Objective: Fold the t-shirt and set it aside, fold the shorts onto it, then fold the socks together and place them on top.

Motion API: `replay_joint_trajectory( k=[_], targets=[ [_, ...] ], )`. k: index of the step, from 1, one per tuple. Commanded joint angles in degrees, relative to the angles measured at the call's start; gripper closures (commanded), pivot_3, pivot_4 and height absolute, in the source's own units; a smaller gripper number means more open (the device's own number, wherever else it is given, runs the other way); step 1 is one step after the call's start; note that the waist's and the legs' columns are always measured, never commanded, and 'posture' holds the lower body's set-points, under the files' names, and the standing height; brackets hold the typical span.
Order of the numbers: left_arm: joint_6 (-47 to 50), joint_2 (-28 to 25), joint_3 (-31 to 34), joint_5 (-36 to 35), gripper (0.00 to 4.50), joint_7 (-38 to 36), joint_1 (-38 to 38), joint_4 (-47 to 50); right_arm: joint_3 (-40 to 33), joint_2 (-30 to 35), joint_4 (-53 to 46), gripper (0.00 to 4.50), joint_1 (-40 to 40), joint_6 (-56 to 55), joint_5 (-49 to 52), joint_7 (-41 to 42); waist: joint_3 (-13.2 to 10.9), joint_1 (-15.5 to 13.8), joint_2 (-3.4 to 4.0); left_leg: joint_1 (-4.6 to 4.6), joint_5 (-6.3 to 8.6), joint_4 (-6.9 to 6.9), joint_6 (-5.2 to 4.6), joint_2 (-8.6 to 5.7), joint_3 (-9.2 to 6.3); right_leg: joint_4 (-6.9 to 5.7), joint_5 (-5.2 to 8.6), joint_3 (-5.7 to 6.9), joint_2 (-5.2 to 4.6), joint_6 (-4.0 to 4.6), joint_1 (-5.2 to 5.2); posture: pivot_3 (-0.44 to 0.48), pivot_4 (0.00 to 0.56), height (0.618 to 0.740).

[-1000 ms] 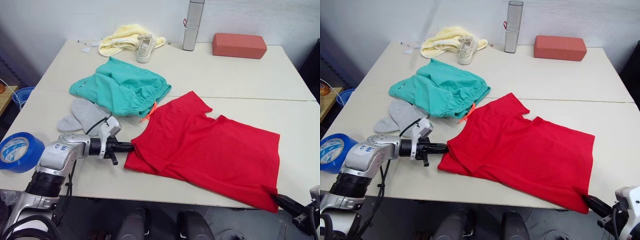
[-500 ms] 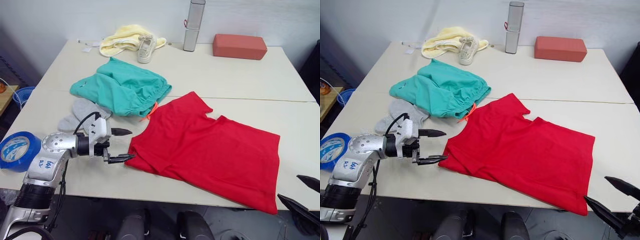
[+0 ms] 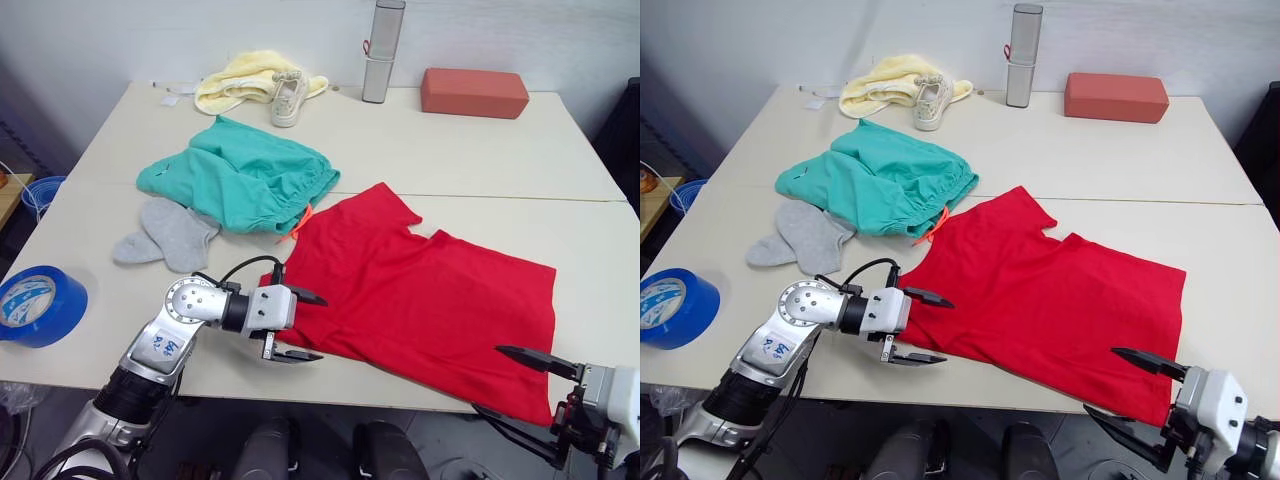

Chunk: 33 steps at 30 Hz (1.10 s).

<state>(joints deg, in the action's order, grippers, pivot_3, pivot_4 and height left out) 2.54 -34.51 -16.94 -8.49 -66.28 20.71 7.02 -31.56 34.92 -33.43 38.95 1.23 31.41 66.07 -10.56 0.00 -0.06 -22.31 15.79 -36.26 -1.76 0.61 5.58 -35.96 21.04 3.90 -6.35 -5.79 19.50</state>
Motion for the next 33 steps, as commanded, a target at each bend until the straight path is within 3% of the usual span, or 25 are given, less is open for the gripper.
replay_joint_trajectory(
  k=[1,2,5,10,17,26,30,33],
  targets=[
    [-1.75,0.14,-0.57,2.01,0.02,0.75,1.42,-0.63,0.23,-0.69,-1.19,0.0,0.68,-2.74,-0.08,0.12,0.0,-0.05,0.0,-0.01,0.0,-0.01,0.0,0.0,0.0,0.0,0.0,0.0,0.0,0.0,0.0,0.0,0.15,0.74],
    [-1.79,0.42,-0.62,2.15,0.02,0.88,1.64,-1.06,0.36,-0.69,-1.09,0.0,0.83,-2.9,0.05,0.11,0.01,-0.13,-0.01,0.0,0.0,-0.01,-0.01,0.0,0.0,0.0,0.0,0.0,0.0,0.0,-0.01,0.0,0.15,0.74],
    [-1.71,2.41,-1.7,3.59,0.62,2.41,2.74,-2.55,0.76,-0.99,-0.69,0.0,1.07,-3.66,0.08,0.01,0.02,-0.24,-0.02,-0.01,0.01,-0.05,-0.02,0.0,-0.02,0.0,0.0,0.0,-0.01,-0.01,-0.03,0.0,0.15,0.74],
    [-2.33,2.93,-1.63,5.0,2.2,3.05,3.94,-4.14,1.34,-1.33,-0.9,0.0,1.49,-4.21,0.01,-0.77,0.02,-0.15,-0.05,-0.01,0.01,-0.08,-0.03,0.0,-0.03,-0.02,-0.01,0.02,0.0,-0.01,-0.03,0.0,0.15,0.74],
    [5.67,4.27,1.9,-1.39,4.48,2.35,6.46,-4.77,1.67,-1.5,-0.98,0.0,2.86,-4.64,0.14,-1.39,0.03,-0.05,-0.05,0.0,-0.01,-0.1,-0.01,0.02,-0.04,-0.05,0.0,0.02,0.01,-0.01,-0.04,0.0,0.15,0.74],
    [7.27,8.86,1.7,0.98,4.48,7.23,10.8,-11.98,2.73,-2.15,0.3,0.0,3.16,-4.27,-0.9,-3.11,0.05,-0.33,-0.09,-0.02,0.01,-0.2,-0.04,0.0,-0.06,-0.07,-0.01,0.06,0.01,-0.02,-0.07,0.0,0.15,0.74],
    [8.59,9.39,1.77,1.45,3.59,7.96,10.13,-12.45,3.21,-1.99,-0.3,0.0,3.2,-0.85,0.78,-5.44,0.04,-0.2,-0.1,-0.02,0.0,-0.2,-0.02,0.01,-0.06,-0.1,-0.01,0.07,0.02,-0.02,-0.06,0.0,0.15,0.74],
    [6.6,9.64,3.29,1.71,2.6,10.0,9.99,-12.96,3.31,-1.84,-0.67,0.0,3.1,-0.37,0.7,-6.0,0.04,-0.19,-0.11,-0.01,0.0,-0.2,-0.02,0.01,-0.06,-0.11,-0.01,0.06,0.02,-0.02,-0.06,0.0,0.15,0.74]
  ],
)
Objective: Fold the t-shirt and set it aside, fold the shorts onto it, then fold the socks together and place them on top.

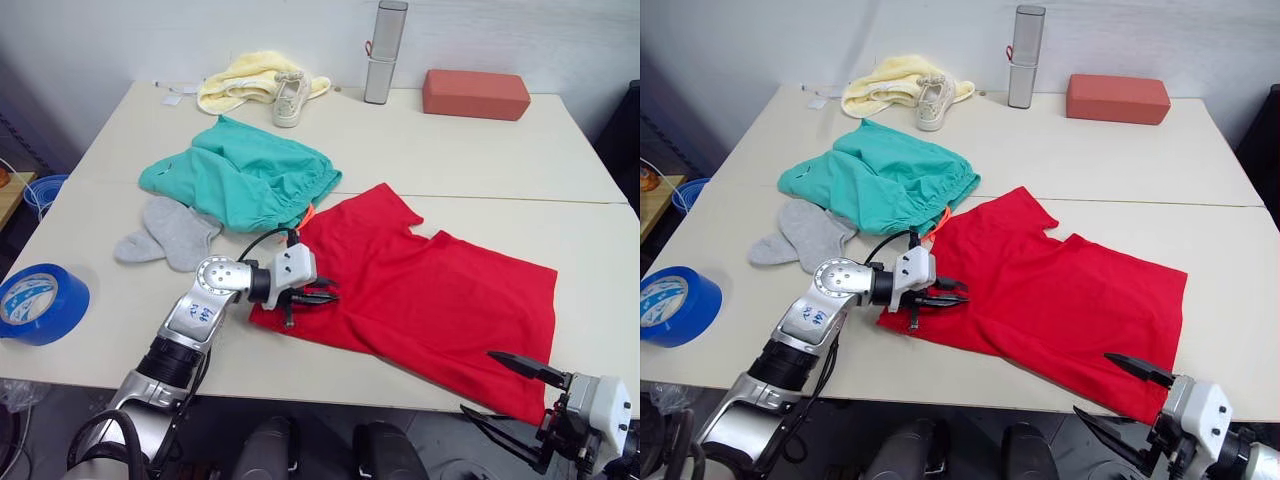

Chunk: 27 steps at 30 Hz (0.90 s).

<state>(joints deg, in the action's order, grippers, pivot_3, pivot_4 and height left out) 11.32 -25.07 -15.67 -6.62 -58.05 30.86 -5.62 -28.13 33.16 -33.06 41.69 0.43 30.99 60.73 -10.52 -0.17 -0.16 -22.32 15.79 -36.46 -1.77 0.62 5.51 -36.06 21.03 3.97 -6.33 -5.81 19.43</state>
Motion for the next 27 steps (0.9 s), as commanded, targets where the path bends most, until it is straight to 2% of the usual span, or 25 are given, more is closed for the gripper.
replay_joint_trajectory(
  k=[1,4,6,9,11,12,16,22,25,27],
  targets=[
    [-3.15,0.2,2.52,-0.24,2.29,2.21,-0.16,-0.61,-0.05,-0.01,-1.11,0.0,0.33,0.46,0.97,-0.79,0.0,-0.02,0.0,0.0,0.0,0.0,0.0,0.0,0.0,0.01,0.0,0.0,0.0,0.0,0.0,0.0,0.15,0.74],
    [-4.51,-0.9,5.07,-3.24,1.31,0.15,-0.66,-0.8,-0.16,0.07,-1.73,0.0,0.33,0.84,0.81,-1.44,0.0,0.02,0.0,0.0,0.0,0.0,0.0,0.0,0.0,0.01,0.0,0.0,0.0,0.0,0.0,0.0,0.15,0.74],
    [-4.43,-2.74,7.45,-5.88,1.31,-2.75,-1.26,-0.56,-0.4,0.13,-2.57,0.0,0.34,1.08,0.73,-2.12,0.0,0.09,0.0,0.0,0.0,0.0,0.0,0.0,0.0,0.0,0.0,0.0,0.0,0.0,0.01,0.0,0.15,0.74],
    [-4.49,-7.06,11.53,-11.65,0.7,-9.16,-3.46,1.44,-0.78,0.32,-4.33,0.0,0.26,2.19,1.17,-3.7,0.0,0.46,0.01,0.01,0.0,0.01,0.04,0.04,0.01,-0.01,0.0,-0.01,0.01,0.0,0.03,0.0,0.15,0.74],
    [-6.59,-8.78,10.69,-10.92,0.08,-11.01,-4.83,2.07,-0.62,0.49,-4.7,0.0,0.15,2.72,1.27,-4.08,0.01,0.3,0.01,0.01,-0.02,0.01,0.07,0.07,-0.01,-0.02,0.0,0.01,0.03,0.0,0.03,0.0,0.15,0.74],
    [-8.17,-9.4,9.6,-9.27,0.02,-11.32,-5.42,1.97,-0.47,0.55,-4.77,0.0,0.02,2.91,1.26,-4.21,0.02,0.23,0.0,0.02,-0.01,0.01,0.07,0.06,0.0,-0.01,0.0,0.0,0.01,0.0,0.01,0.0,0.15,0.74],
    [-12.36,-8.08,6.51,-4.1,0.02,-8.6,-6.07,-0.29,0.77,0.83,-5.62,0.0,-1.39,4.19,1.23,-5.13,0.08,-0.88,-0.1,0.01,0.04,-0.02,-0.03,-0.05,-0.02,0.03,0.0,-0.02,-0.06,0.0,-0.05,0.0,0.15,0.74],
    [-13.41,-6.09,4.89,0.23,0.02,-4.48,-4.06,-4.9,1.62,1.0,-5.81,0.0,-3.16,5.55,0.82,-5.71,0.13,-1.07,-0.18,-0.02,0.05,-0.03,-0.04,-0.04,-0.01,0.01,-0.01,-0.01,-0.06,-0.01,0.01,0.0,0.15,0.74],
    [-11.91,-5.55,4.73,-0.07,0.63,-4.54,-3.42,-6.04,1.87,0.95,-5.85,0.0,-3.45,5.96,0.71,-5.76,0.14,-0.99,-0.19,-0.02,0.05,-0.03,-0.05,-0.04,0.0,0.0,-0.01,-0.01,-0.06,-0.01,0.02,0.0,0.15,0.74],
    [-10.93,-5.34,4.74,-0.24,1.28,-4.52,-3.01,-6.55,2.09,0.92,-5.8,0.0,-3.53,6.07,0.67,-5.76,0.14,-0.99,-0.19,-0.02,0.05,-0.03,-0.04,-0.03,0.0,-0.02,-0.01,-0.01,-0.05,-0.01,0.02,0.0,0.15,0.74]
  ],
)
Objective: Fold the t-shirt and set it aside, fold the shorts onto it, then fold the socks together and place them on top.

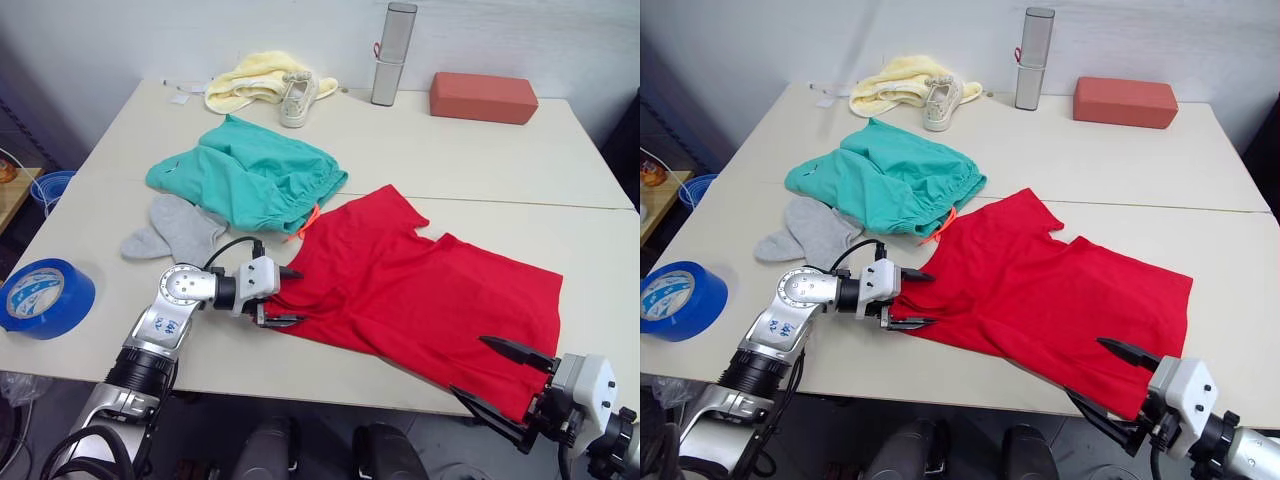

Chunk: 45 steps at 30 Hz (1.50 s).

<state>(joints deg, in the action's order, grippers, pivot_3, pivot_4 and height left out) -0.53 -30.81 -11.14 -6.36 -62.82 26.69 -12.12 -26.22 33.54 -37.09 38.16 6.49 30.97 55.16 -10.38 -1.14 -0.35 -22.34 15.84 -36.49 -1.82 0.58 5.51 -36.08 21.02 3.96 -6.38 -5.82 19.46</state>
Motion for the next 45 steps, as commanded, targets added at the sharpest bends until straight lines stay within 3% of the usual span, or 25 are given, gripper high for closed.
replay_joint_trajectory(
  k=[1,10,18,21,28,35,38,45],
  targets=[
    [0.86,0.43,0.15,-0.48,1.6,-0.09,1.32,-0.25,0.3,0.52,-1.7,0.0,-0.06,0.01,0.63,-0.21,0.0,-0.03,0.0,0.0,0.0,0.0,0.0,0.0,0.0,-0.01,0.0,0.0,0.0,0.0,0.0,0.0,0.15,0.74],
    [9.59,-1.49,1.36,-4.42,4.48,-3.81,0.81,3.01,0.56,0.12,-0.66,0.0,0.6,-1.0,0.36,0.37,0.0,0.03,-0.01,0.0,-0.01,0.0,0.01,0.0,0.0,-0.01,0.0,0.01,0.01,0.0,0.0,0.0,0.15,0.74],
    [15.5,-2.65,3.65,-9.77,4.48,-6.8,1.42,4.07,1.24,-0.71,4.51,0.0,1.07,-5.08,-0.92,3.27,0.01,0.04,-0.03,0.0,-0.01,0.0,0.01,0.0,-0.01,0.0,0.0,0.0,0.01,0.0,-0.01,0.0,0.15,0.74],
    [16.78,-2.63,3.5,-9.77,3.84,-6.11,1.74,3.93,1.5,-0.95,6.18,0.0,1.38,-6.83,-1.29,4.31,0.01,0.02,-0.02,0.01,-0.01,0.0,0.01,0.01,0.0,0.0,0.0,0.0,0.01,0.0,-0.02,0.0,0.15,0.74],
    [13.72,-3.29,3.02,-9.83,1.68,-8.88,1.55,5.05,1.9,-1.89,9.37,0.0,2.81,-10.75,-2.1,6.32,0.01,0.05,-0.03,0.01,-0.01,0.0,0.01,0.01,0.0,0.0,0.0,0.0,0.01,0.0,-0.02,0.0,0.15,0.74],
    [13.87,-1.59,2.27,-8.07,1.68,-5.95,3.98,1.14,2.48,-1.65,10.85,0.0,2.75,-12.24,-2.08,6.77,0.01,-0.02,-0.03,0.01,-0.01,0.0,0.01,0.0,0.0,0.01,0.0,-0.01,0.01,0.0,-0.02,0.0,0.15,0.74],
    [14.57,-1.17,1.83,-7.57,2.26,-5.63,4.7,-0.04,2.7,-1.4,10.69,0.0,2.64,-12.16,-1.9,6.47,0.02,0.03,-0.03,0.01,-0.01,0.0,0.01,0.0,0.0,0.0,0.0,0.0,0.01,0.0,-0.02,0.0,0.15,0.74],
    [10.7,-1.31,0.02,-4.7,4.46,-6.52,5.81,-3.03,2.93,-1.4,9.46,0.0,2.38,-11.53,-1.9,5.22,0.02,0.02,-0.03,0.01,-0.01,0.0,0.01,0.0,0.0,0.0,0.0,0.0,0.01,0.0,-0.01,0.0,0.15,0.74]
  ],
)
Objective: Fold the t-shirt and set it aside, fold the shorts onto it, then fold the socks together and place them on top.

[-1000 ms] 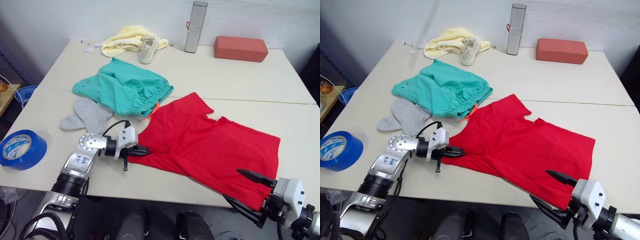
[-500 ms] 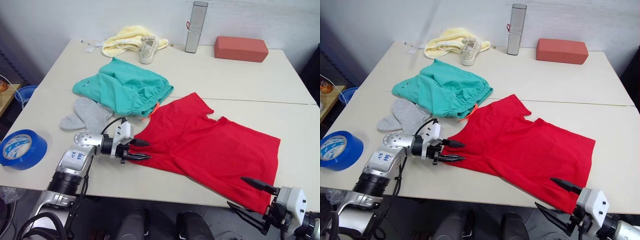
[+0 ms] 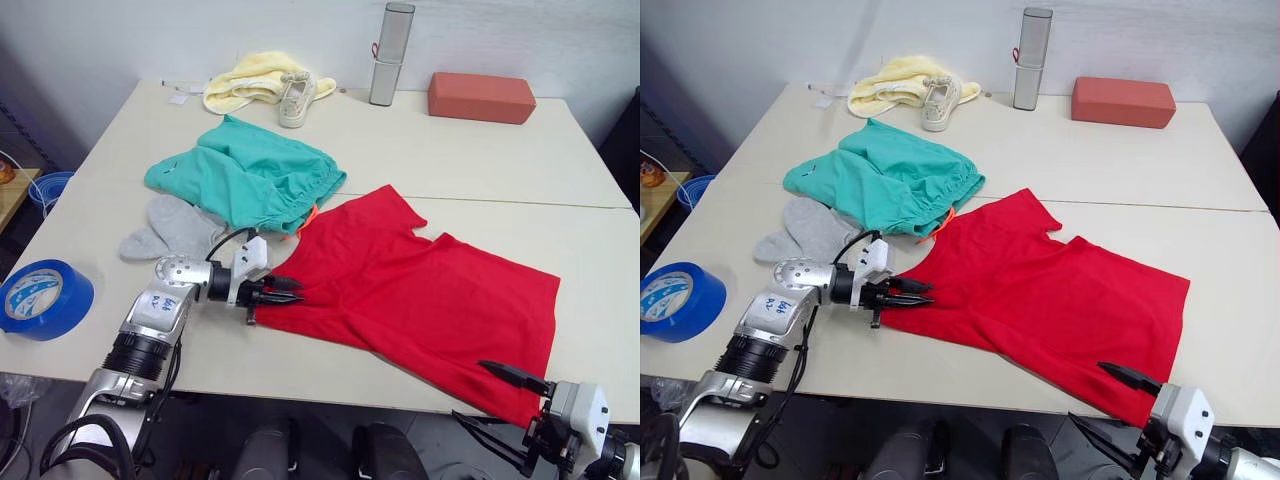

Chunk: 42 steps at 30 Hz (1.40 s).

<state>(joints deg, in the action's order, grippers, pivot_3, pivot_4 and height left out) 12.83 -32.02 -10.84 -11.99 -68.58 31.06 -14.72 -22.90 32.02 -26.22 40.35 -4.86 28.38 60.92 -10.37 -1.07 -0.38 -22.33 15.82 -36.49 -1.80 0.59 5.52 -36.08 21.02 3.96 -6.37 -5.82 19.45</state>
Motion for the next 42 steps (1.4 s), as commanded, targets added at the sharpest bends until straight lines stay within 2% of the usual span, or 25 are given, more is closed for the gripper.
replay_joint_trajectory(
  k=[1,10,16,19,24,29,33,37,40,42],
  targets=[
    [-3.18,-0.06,-0.35,1.07,4.46,-0.89,1.52,-0.68,-0.36,0.12,-1.45,0.0,0.19,-0.19,0.7,-0.66,0.0,-0.08,0.0,0.0,0.0,0.0,0.0,0.0,0.0,0.0,0.0,0.0,0.0,0.0,0.0,0.0,0.15,0.74],
    [-10.1,3.81,1.63,1.64,4.46,3.25,6.24,-4.96,-0.01,-0.13,-1.49,0.0,0.28,-0.63,0.44,-1.26,0.01,-0.26,-0.02,-0.03,0.02,-0.06,-0.03,-0.01,0.0,0.0,0.0,0.01,-0.01,-0.01,-0.01,0.0,0.15,0.74],
    [-8.81,3.81,0.98,4.73,4.46,5.8,7.16,-8.84,0.32,-0.16,-1.56,0.0,0.14,-0.52,0.41,-1.66,0.01,0.06,-0.02,0.0,0.01,-0.07,-0.01,0.0,0.03,-0.04,0.0,0.02,0.05,-0.01,0.0,0.0,0.15,0.74],
    [-5.29,3.92,1.36,5.21,3.9,7.27,7.05,-9.04,0.47,-0.12,-1.59,0.0,0.13,-0.01,0.61,-1.97,0.0,-0.09,-0.03,-0.02,0.01,-0.07,-0.01,0.0,0.02,-0.04,0.0,0.02,0.04,-0.01,0.01,0.0,0.15,0.74],
    [-7.91,3.58,4.67,3.76,2.29,9.6,5.54,-7.92,0.33,-0.38,-2.11,0.0,-0.02,1.5,2.13,-2.53,0.01,-0.13,-0.03,-0.02,0.01,-0.07,-0.01,0.0,0.02,-0.04,0.0,0.01,0.03,0.0,0.02,0.0,0.15,0.74],
    [-8.92,2.42,11.34,-7.2,2.29,2.94,-0.09,2.49,0.67,0.06,-6.35,0.0,-1.72,4.09,5.54,-4.17,0.01,0.62,-0.03,-0.02,0.01,-0.07,0.02,0.05,0.01,-0.06,0.0,0.01,0.03,0.0,0.04,0.0,0.15,0.74],
    [-7.13,0.8,9.54,-9.7,3.19,-0.43,-5.82,12.8,5.72,2.45,-11.68,0.89,-3.55,8.03,4.53,-4.77,0.02,1.14,-0.03,0.03,0.0,-0.07,0.05,0.06,-0.03,-0.09,0.0,0.01,0.03,0.0,-0.02,0.0,0.15,0.74],
    [-5.23,1.09,7.83,-9.73,4.5,0.61,-8.29,18.31,9.01,3.14,-13.13,2.39,-5.49,9.61,1.34,-6.76,0.02,0.85,-0.04,0.01,0.0,-0.11,0.04,0.04,-0.05,-0.07,0.0,0.01,0.03,0.0,-0.06,0.0,0.15,0.74],
    [-5.53,3.36,3.9,-6.39,4.5,3.64,-11.66,20.52,16.11,4.5,-12.24,3.49,-9.59,10.2,-6.12,-8.09,0.06,1.03,-0.09,0.01,0.03,-0.14,0.01,0.04,-0.04,-0.03,0.0,0.0,0.02,0.0,-0.07,0.0,0.15,0.74],
    [-5.78,4.41,2.56,-3.67,4.5,6.9,-12.82,20.25,18.3,4.6,-11.5,4.25,-12.82,11.68,-9.41,-10.67,0.06,1.04,-0.09,0.0,0.03,-0.16,0.01,0.04,-0.02,-0.04,0.0,-0.01,0.03,0.0,-0.05,0.0,0.15,0.74]
  ],
)
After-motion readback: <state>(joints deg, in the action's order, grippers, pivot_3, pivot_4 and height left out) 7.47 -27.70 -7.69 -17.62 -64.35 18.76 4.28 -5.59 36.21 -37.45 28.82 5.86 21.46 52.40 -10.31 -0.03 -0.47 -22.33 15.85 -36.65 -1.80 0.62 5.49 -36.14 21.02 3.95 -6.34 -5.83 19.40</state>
